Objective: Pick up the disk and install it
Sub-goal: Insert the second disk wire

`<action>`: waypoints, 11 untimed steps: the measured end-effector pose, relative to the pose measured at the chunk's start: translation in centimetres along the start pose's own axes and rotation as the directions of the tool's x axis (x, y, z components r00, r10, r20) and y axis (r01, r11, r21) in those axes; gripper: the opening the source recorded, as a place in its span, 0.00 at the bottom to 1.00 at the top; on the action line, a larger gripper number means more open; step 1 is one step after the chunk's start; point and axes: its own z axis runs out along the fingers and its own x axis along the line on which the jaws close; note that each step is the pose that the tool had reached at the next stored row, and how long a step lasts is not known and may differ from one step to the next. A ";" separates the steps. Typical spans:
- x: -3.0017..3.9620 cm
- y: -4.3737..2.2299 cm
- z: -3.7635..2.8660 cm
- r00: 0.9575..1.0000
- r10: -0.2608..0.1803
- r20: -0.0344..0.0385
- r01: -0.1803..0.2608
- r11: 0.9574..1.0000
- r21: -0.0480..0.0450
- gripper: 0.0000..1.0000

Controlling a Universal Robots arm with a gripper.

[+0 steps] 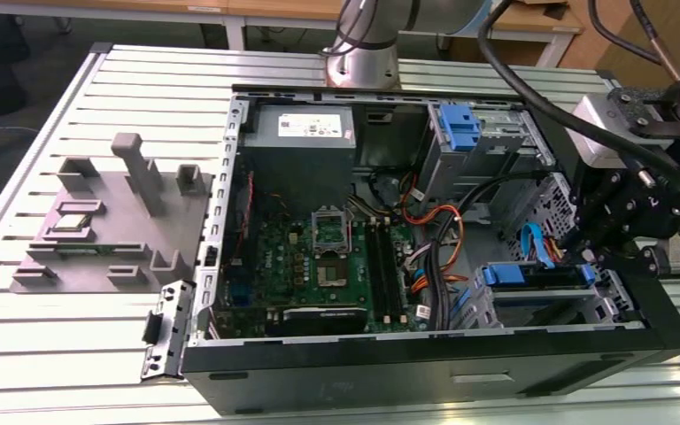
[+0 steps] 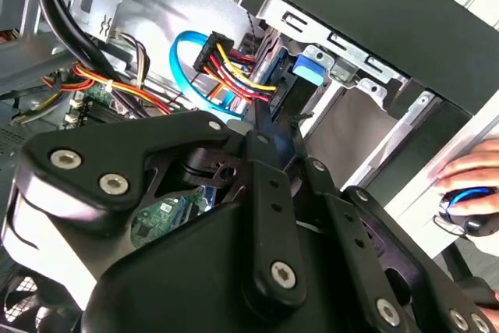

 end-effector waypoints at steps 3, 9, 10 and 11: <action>-0.05 -0.01 -0.68 1.000 0.000 0.000 0.000 1.000 0.000 0.23; -0.12 -0.02 -1.88 1.000 0.000 0.001 0.000 1.000 0.000 0.23; -0.12 -0.02 -1.88 1.000 0.000 0.001 0.000 1.000 0.000 0.23; -0.12 -0.02 -1.88 1.000 0.000 0.001 0.000 1.000 0.000 0.23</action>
